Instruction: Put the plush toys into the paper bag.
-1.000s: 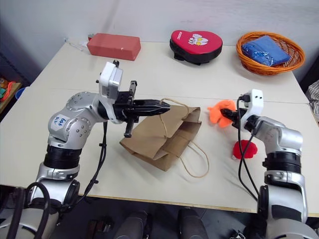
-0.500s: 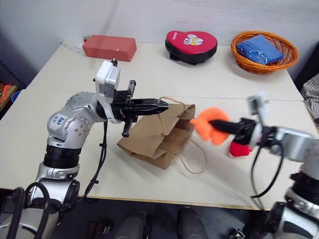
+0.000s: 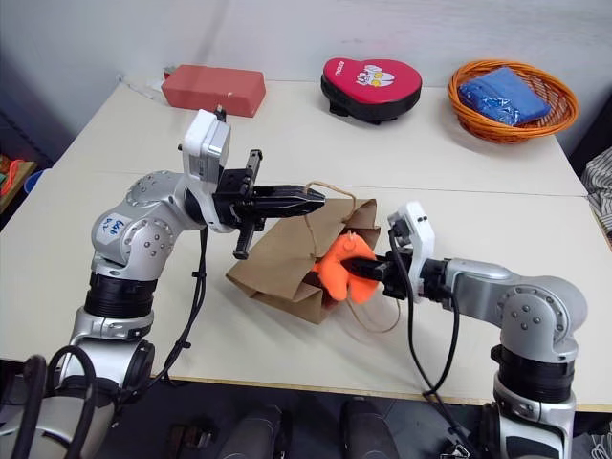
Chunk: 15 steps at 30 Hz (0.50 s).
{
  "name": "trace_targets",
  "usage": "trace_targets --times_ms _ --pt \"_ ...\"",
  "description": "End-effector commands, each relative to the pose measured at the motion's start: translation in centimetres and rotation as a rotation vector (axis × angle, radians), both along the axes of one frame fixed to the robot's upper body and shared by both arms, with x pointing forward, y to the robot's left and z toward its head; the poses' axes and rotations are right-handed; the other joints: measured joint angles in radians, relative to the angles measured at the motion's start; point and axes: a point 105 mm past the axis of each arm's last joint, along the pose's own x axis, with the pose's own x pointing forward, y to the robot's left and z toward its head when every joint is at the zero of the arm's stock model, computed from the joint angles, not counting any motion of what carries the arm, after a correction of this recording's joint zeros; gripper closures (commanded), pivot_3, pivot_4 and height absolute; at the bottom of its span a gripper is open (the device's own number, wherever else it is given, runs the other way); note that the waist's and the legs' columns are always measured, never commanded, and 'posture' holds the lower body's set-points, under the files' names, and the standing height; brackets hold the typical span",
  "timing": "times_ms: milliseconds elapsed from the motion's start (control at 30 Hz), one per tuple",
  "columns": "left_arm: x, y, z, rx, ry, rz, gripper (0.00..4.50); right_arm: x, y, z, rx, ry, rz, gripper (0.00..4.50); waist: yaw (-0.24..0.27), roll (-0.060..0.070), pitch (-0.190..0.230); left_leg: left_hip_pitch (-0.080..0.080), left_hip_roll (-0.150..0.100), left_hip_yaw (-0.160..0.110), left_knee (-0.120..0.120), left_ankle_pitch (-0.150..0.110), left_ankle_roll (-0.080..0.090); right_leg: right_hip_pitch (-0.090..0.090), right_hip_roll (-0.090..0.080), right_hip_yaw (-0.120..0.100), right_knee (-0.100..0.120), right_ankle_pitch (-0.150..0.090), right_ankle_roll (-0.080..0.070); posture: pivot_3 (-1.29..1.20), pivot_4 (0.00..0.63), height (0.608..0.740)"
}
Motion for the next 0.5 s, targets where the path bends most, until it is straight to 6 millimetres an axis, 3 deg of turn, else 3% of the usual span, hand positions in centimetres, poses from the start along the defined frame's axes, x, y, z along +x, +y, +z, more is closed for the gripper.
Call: trace_targets --times_ms 33,300,500 --pt "-0.5 -0.3 1.3 -0.027 -0.062 -0.021 4.50 1.4 1.7 0.0 0.015 -0.030 0.000 4.31 -0.001 0.000 0.000 0.000 0.000 0.000 0.000 0.000 0.000 0.000 0.000 0.000 0.000 0.000 0.000 0.00 0.150 0.740" --pt "-0.5 -0.7 1.0 -0.016 -0.088 -0.031 4.50 3.6 5.1 -0.2 0.082 -0.074 0.031 4.31 -0.002 0.000 0.000 0.000 0.000 0.000 0.000 0.000 0.000 -0.001 0.000 0.000 0.001 0.000 0.000 0.00 0.150 0.740" --pt "-0.4 -0.7 1.6 -0.062 -0.079 -0.028 4.50 5.0 6.0 -0.8 0.175 -0.020 0.000 4.31 -0.014 0.000 0.000 0.000 0.000 0.000 0.000 0.000 0.000 -0.001 0.000 0.000 0.001 0.000 0.000 0.00 0.150 0.740"
